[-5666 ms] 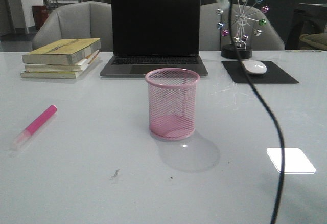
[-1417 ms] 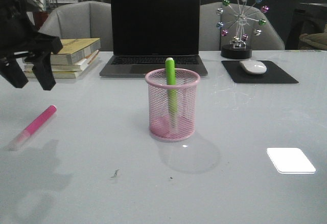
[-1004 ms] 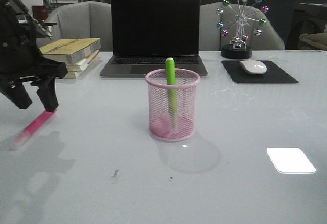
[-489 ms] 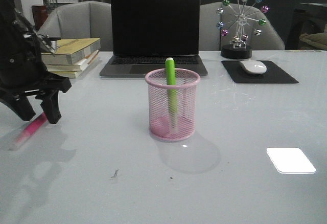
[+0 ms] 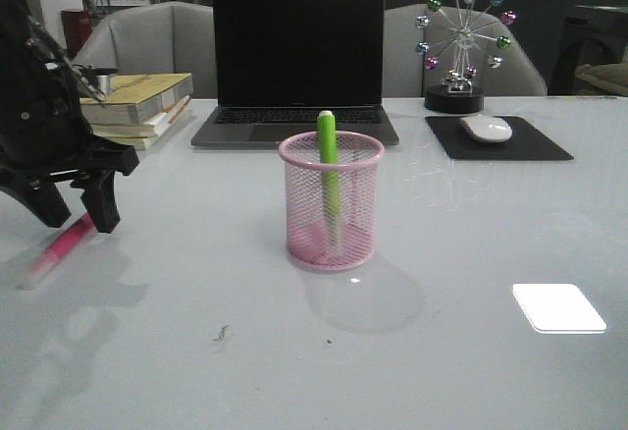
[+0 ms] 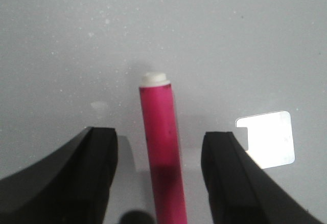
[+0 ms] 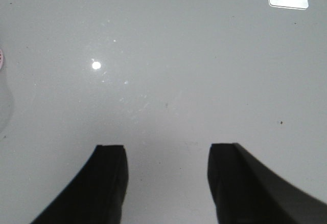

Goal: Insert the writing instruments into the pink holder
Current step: 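Lower the left gripper onto the pink marker and grasp it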

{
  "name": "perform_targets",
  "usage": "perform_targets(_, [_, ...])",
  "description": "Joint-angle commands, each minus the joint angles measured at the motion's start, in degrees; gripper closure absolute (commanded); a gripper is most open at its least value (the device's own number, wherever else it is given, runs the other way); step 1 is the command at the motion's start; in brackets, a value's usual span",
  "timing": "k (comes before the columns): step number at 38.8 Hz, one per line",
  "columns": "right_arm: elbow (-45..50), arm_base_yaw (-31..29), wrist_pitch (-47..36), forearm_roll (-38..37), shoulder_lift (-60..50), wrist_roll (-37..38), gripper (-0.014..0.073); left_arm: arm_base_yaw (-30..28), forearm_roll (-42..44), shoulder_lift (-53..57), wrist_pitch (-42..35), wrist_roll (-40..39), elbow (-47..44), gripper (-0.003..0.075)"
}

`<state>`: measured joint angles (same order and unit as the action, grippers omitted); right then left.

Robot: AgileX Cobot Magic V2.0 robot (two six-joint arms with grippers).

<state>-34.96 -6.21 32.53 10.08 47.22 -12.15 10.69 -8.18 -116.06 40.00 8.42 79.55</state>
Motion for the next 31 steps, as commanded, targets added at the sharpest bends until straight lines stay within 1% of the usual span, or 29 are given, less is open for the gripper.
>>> perform_targets(1, [-1.7,-0.4,-3.3,0.4,-0.5,-0.5,0.0127,0.3,-0.5,3.1,-1.8,0.0,1.8,0.0296])
perform_targets(18, [-1.7,-0.4,-3.3,0.4,-0.5,-0.5,0.0127,0.3,-0.5,3.1,-1.8,0.0,1.8,0.0296])
perform_targets(26, [-1.7,-0.4,-3.3,0.4,-0.5,-0.5,0.0127,0.3,-0.5,2.9,-0.8,0.0,1.8,0.0296])
perform_targets(31, [-1.7,-0.4,-3.3,0.4,-0.5,-0.5,0.0127,0.3,-0.2,1.6,1.5,0.0,1.8,0.0296])
